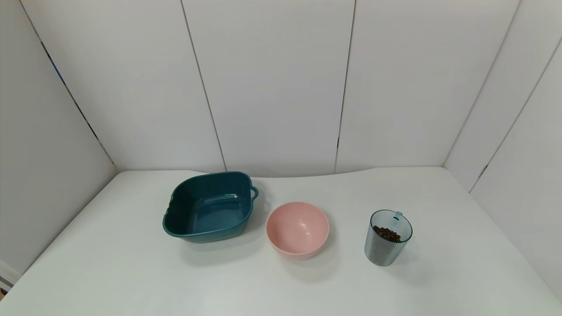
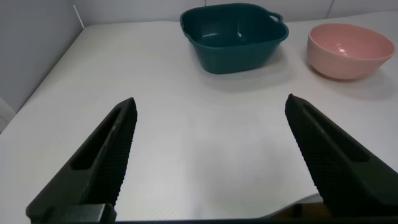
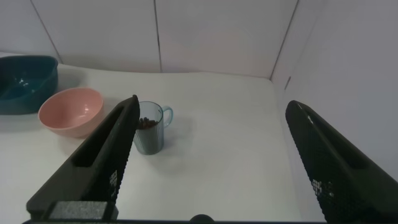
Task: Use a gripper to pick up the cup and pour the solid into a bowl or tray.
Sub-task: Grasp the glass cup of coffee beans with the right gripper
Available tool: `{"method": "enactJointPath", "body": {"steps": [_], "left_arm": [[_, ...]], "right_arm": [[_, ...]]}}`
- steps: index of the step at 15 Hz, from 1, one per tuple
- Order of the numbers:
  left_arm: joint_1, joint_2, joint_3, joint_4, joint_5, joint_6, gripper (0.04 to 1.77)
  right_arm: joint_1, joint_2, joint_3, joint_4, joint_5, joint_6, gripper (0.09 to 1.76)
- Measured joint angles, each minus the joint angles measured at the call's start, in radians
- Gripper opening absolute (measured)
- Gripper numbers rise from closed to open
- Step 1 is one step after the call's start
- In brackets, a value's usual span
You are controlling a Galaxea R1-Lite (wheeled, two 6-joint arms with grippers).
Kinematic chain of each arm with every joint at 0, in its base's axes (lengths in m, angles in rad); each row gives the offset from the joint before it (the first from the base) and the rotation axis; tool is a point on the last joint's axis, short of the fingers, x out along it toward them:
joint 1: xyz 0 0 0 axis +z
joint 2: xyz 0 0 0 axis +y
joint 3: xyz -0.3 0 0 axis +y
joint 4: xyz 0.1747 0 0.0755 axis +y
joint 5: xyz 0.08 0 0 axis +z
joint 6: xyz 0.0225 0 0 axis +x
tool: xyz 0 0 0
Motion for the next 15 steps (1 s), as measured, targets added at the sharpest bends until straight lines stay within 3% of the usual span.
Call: {"method": "enactJointPath", "body": {"steps": [4, 10, 15], "left_arm": [[0.000, 0.000, 0.000, 0.000, 0.000, 0.000, 1.72], [0.000, 0.000, 0.000, 0.000, 0.000, 0.000, 1.72], [0.000, 0.000, 0.000, 0.000, 0.000, 0.000, 1.72]], "right_arm": [[0.013, 0.240, -0.071, 0.000, 0.083, -0.057, 1.71], [0.150, 0.481, 0.007, -0.010, 0.065, -0.101, 1.71], [0.282, 0.676, 0.151, -0.238, 0.003, -0.100, 1.71]]}}
